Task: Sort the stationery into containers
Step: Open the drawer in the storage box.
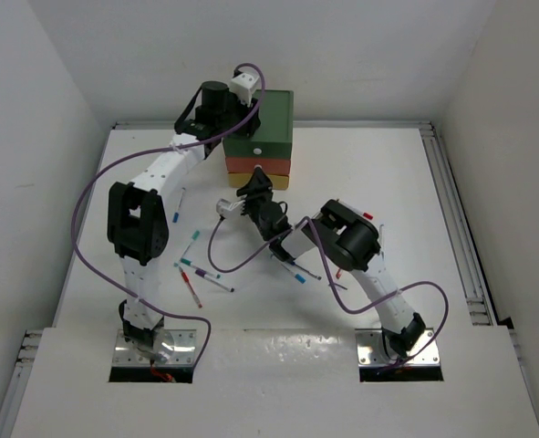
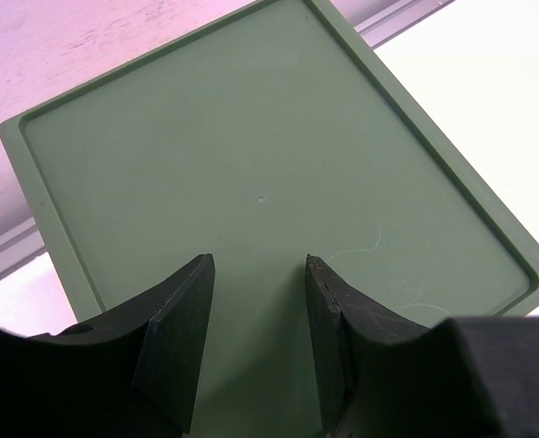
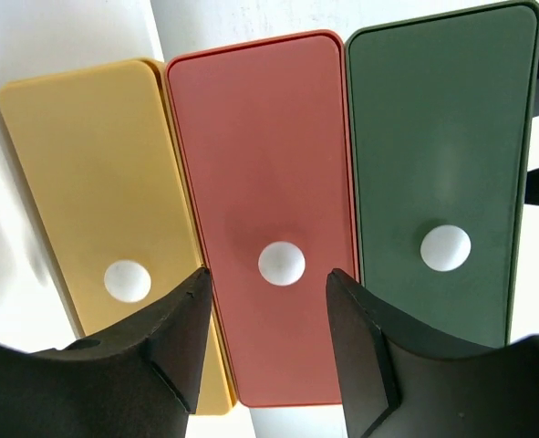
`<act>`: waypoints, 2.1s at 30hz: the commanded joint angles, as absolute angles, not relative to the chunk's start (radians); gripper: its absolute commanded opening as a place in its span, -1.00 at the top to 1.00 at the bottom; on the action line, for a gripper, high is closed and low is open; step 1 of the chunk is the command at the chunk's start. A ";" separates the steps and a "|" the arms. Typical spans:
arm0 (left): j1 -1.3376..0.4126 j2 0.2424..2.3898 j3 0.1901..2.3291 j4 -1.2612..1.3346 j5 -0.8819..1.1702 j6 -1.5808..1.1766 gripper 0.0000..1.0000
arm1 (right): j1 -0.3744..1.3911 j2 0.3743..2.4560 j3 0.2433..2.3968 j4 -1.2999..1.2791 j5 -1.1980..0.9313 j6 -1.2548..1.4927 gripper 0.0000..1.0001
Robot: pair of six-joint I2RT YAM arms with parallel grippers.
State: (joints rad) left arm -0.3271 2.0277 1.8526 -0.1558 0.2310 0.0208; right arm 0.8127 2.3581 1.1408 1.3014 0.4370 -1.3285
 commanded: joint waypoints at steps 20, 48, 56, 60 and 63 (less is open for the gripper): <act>-0.341 2.065 1.818 -0.179 0.236 0.009 -0.01 | 0.778 2.421 1.247 1.579 0.393 -1.325 0.04; -0.341 2.059 1.812 -0.179 0.238 -0.023 -0.01 | 0.796 2.382 1.143 1.644 0.362 -1.351 1.00; -0.347 2.052 1.802 -0.189 0.238 -0.029 -0.01 | 0.834 2.349 1.112 1.644 0.393 -1.347 1.00; -0.348 2.049 1.796 -0.186 0.236 -0.037 -0.01 | 0.864 2.327 1.063 1.644 0.405 -1.345 1.00; -0.351 2.048 1.795 -0.180 0.236 -0.044 -0.01 | 0.879 2.307 1.033 1.644 0.423 -1.341 1.00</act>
State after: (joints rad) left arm -0.3309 2.0346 1.8278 -0.0906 0.2279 -0.0097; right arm 0.8501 2.3444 1.0657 1.3849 0.4171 -1.3689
